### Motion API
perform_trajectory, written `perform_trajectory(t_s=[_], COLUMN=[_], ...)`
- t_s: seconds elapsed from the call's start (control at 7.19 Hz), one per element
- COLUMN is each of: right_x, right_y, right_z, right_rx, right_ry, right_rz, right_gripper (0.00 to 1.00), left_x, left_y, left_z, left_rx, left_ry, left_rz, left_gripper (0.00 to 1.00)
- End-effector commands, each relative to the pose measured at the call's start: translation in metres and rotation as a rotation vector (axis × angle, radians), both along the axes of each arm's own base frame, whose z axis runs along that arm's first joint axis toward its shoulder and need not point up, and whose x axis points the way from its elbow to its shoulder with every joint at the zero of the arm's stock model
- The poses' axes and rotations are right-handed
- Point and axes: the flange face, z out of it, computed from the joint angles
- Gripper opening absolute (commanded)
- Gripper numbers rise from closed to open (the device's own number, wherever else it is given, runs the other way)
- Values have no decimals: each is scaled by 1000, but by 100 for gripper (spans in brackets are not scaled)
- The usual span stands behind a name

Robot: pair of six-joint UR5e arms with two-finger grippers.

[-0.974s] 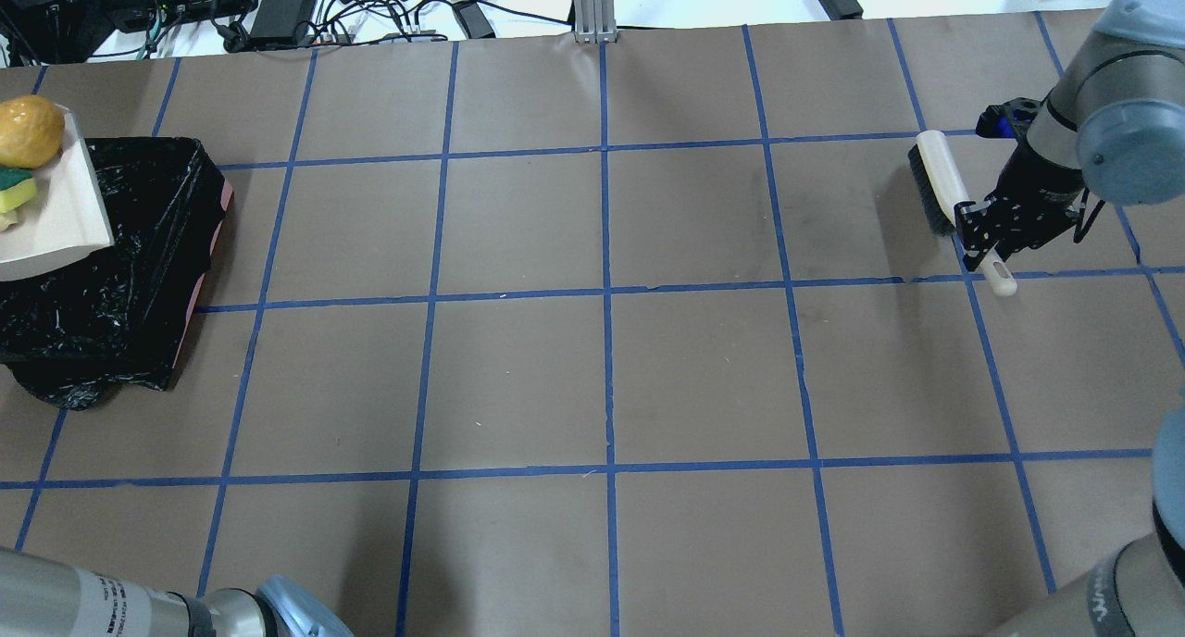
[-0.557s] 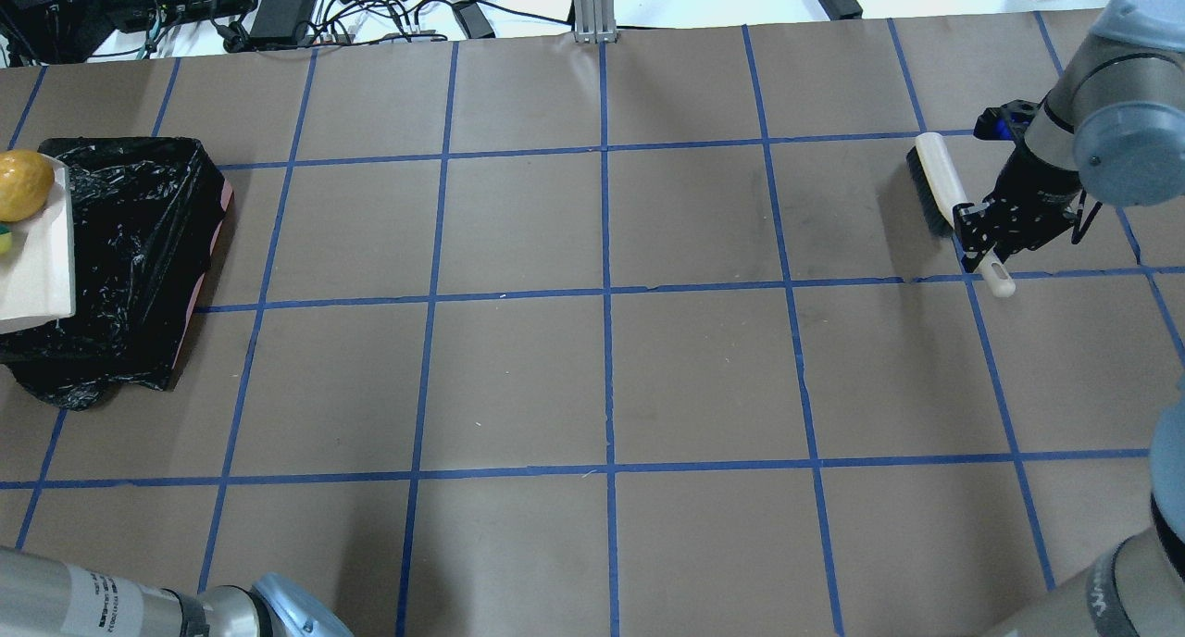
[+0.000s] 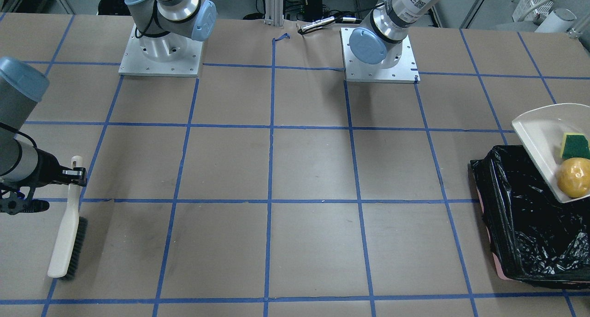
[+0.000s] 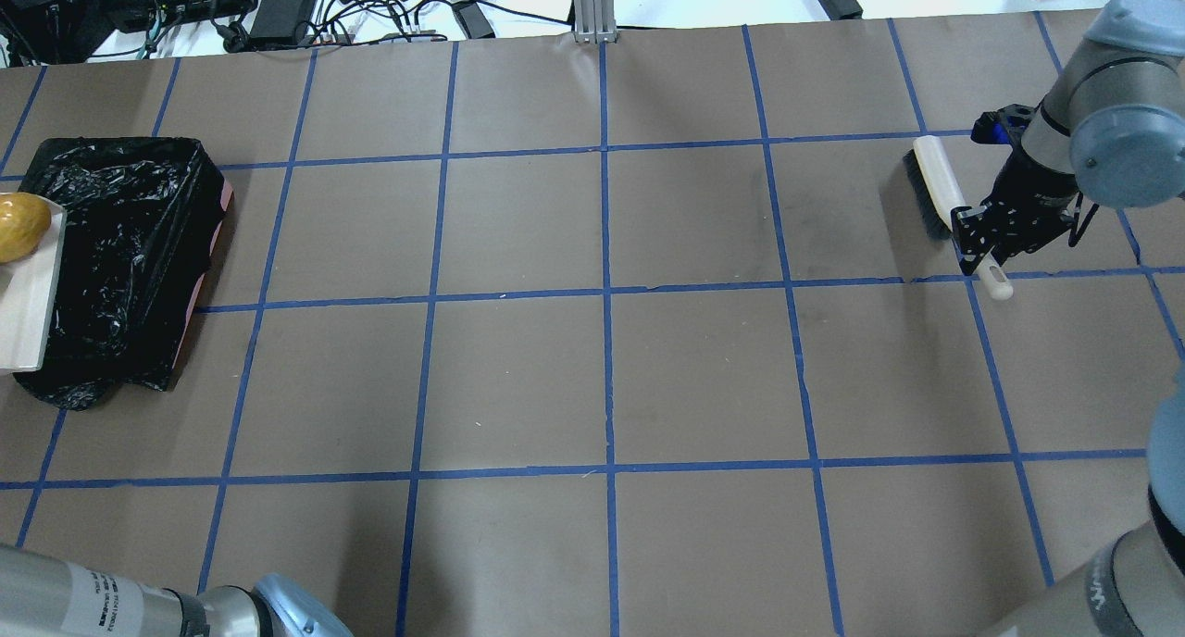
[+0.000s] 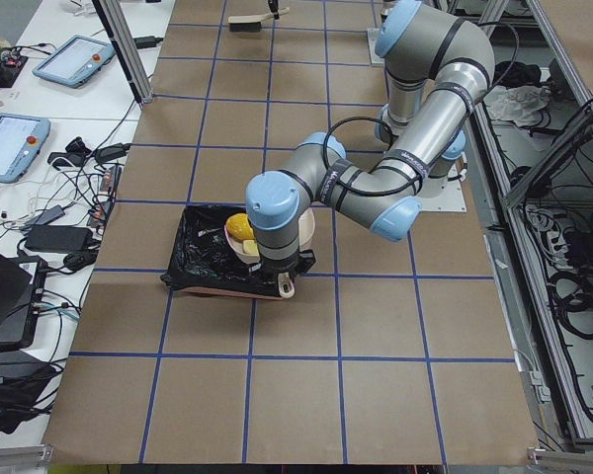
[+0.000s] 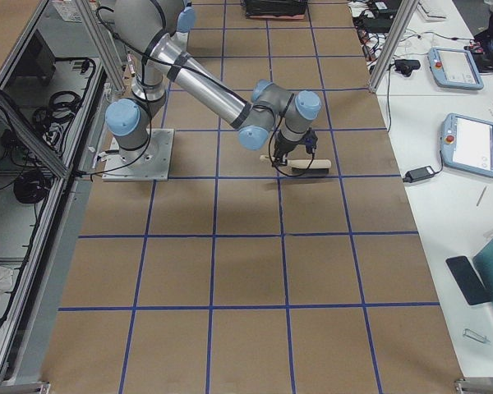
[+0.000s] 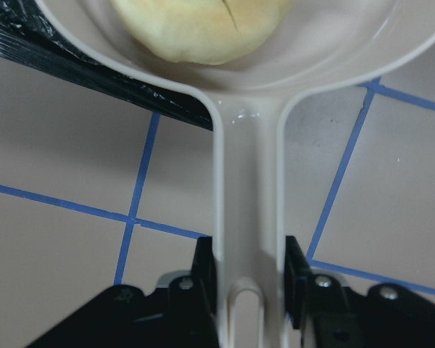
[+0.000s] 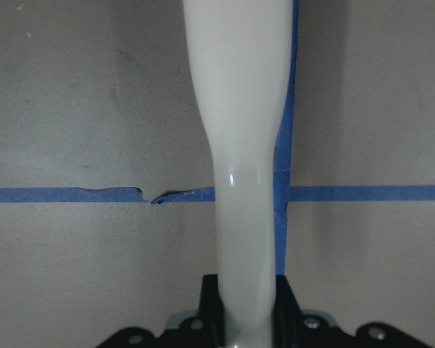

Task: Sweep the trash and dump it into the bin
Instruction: 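Carry the dustpan with the left gripper over the black trash bin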

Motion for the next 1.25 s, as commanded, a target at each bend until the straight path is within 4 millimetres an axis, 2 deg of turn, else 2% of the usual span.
perform_trajectory(t_s=[0.0, 0.14, 0.42, 0.7, 0.84, 0.97, 1.11], right_x=[0, -1, -1, -2, -2, -3, -3], right_y=[0, -1, -1, -2, -2, -3, -4], right_z=[-3, -4, -3, 1, 3, 7, 20], right_rx=[6, 7, 6, -4, -8, -13, -34], right_ry=[1, 0, 2, 7, 9, 13, 22], right_rz=[0, -1, -4, -13, -15, -16, -18], right_gripper=[13, 22, 59, 61, 70, 87, 99], left_x=[-6, -13, -37, -49, -54, -56, -62], left_y=[-15, -22, -42, -55, -60, -65, -73], left_z=[6, 4, 5, -1, -1, -4, -3], left_rx=[56, 87, 128, 163, 175, 181, 208], left_ry=[-66, -84, -118, -141, -155, -170, -212], left_rz=[-45, -64, -117, -196, -222, -258, -290], left_gripper=[2, 2, 2, 3, 3, 3, 3])
